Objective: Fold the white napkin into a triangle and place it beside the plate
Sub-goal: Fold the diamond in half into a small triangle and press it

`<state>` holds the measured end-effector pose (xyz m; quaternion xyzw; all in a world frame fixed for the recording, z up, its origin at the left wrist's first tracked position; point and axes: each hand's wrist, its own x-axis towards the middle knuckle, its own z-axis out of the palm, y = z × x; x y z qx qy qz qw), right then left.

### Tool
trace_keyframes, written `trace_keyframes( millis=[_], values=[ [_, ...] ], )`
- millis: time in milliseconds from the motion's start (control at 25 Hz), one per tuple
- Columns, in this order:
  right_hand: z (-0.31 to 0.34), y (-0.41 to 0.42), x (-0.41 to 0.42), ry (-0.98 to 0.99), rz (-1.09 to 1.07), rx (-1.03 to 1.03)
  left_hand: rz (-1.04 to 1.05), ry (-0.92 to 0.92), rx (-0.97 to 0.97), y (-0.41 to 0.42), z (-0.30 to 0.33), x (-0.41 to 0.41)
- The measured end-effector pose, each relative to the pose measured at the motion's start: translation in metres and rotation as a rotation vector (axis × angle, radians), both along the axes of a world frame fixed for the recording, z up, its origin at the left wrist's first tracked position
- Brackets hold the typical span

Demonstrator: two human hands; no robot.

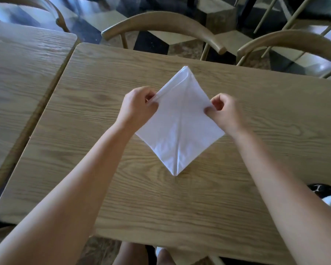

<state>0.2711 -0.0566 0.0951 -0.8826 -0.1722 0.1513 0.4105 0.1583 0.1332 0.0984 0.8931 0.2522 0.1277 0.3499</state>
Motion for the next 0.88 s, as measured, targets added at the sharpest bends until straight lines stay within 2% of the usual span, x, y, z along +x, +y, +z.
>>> trace_keyframes(
  millis=[160,240,320,400,520,680,880],
  values=[
    [0.055,-0.010,0.006,-0.347,0.090,0.204,-0.040,-0.327,0.098,-0.002,0.044,0.000],
    [0.063,-0.025,-0.004,-0.487,0.094,0.228,-0.109,-0.437,0.160,-0.010,0.050,-0.013],
    [0.049,-0.048,-0.025,-0.661,0.147,0.161,-0.201,-0.468,0.226,-0.023,0.037,-0.034],
    [0.015,-0.077,-0.054,-0.767,0.285,-0.037,-0.330,-0.346,0.290,-0.037,0.006,-0.065],
    [-0.046,-0.117,-0.098,-0.625,0.459,-0.354,-0.512,0.002,0.330,-0.057,-0.049,-0.118],
    [-0.081,-0.113,-0.110,-0.520,0.361,-0.344,-0.356,0.026,0.314,-0.068,-0.082,-0.120],
    [-0.103,-0.078,-0.103,-0.407,0.414,-0.509,-0.501,0.277,0.460,-0.099,-0.106,-0.085]
  ],
)
